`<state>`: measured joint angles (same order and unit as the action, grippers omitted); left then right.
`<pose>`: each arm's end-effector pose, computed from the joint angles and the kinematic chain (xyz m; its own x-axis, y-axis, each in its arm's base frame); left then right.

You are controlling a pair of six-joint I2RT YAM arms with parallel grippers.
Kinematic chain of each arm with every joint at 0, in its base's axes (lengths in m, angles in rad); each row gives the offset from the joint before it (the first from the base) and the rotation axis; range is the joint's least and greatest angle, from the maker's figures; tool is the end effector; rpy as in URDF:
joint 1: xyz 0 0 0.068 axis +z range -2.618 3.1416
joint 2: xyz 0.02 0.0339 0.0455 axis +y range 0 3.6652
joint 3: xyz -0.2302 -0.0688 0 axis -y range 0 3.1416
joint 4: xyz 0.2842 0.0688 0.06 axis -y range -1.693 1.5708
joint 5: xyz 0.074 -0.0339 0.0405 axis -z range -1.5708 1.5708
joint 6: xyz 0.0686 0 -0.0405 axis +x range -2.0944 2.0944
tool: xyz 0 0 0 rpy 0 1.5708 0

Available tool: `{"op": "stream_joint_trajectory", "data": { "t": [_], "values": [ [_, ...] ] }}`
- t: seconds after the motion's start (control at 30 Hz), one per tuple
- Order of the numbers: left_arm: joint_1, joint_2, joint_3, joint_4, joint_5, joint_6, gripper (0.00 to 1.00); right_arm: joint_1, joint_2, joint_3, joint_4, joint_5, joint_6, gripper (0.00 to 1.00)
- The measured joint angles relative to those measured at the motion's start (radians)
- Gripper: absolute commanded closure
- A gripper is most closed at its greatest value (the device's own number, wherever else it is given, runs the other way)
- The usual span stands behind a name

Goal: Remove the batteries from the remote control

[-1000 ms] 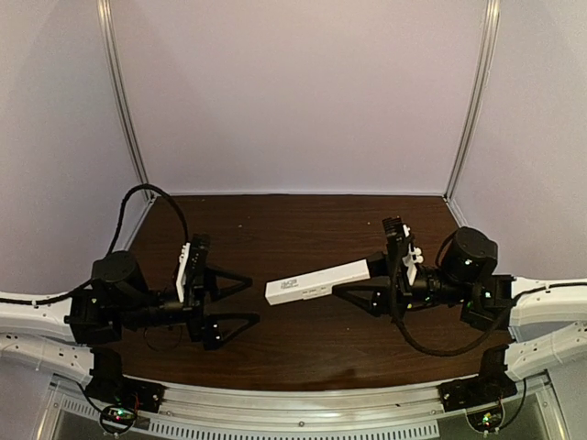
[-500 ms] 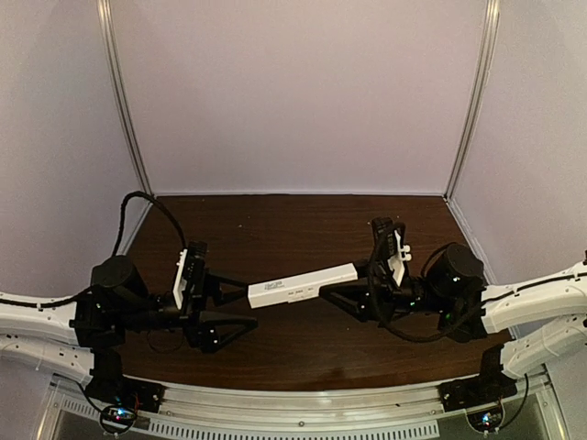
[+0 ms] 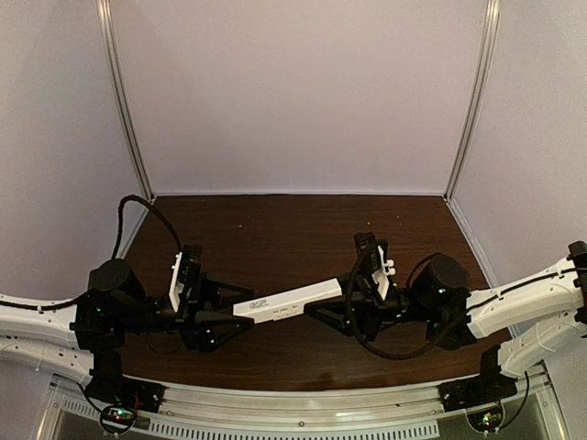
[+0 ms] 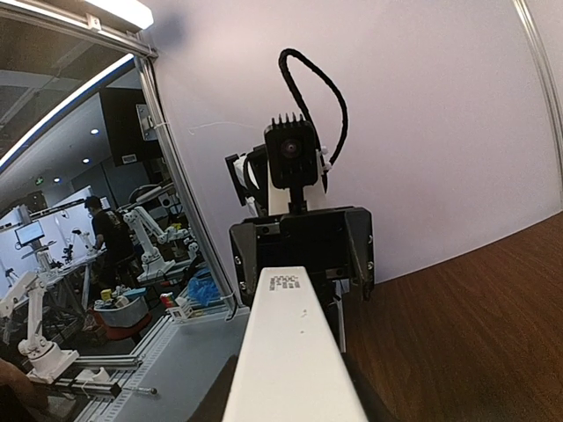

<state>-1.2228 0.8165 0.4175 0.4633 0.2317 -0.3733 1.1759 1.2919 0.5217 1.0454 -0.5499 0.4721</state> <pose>0.0834 -0.2761 0.2352 -0.3418 -0.0987 -0.9346 0.9327 0.0864 -0.3502 0.0938 0.3183 0.2160 -0.3528 0.1614 -0.9217 -0.9207 -0.2354 0.3112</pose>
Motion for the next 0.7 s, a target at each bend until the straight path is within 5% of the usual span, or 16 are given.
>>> {"op": "stream_joint_trajectory", "data": {
  "t": [0.13,0.5,0.7],
  "values": [
    [0.000,-0.003,-0.003,0.010,0.009,-0.004,0.46,0.017,0.034,0.013,0.019,0.013,-0.008,1.00],
    [0.000,0.004,-0.003,0.023,0.011,-0.011,0.46,0.041,0.058,0.013,0.069,0.063,-0.041,1.00],
    [0.000,0.000,-0.003,0.037,0.011,-0.019,0.59,0.053,0.069,0.013,0.099,0.089,-0.051,1.00]
  ]
}}
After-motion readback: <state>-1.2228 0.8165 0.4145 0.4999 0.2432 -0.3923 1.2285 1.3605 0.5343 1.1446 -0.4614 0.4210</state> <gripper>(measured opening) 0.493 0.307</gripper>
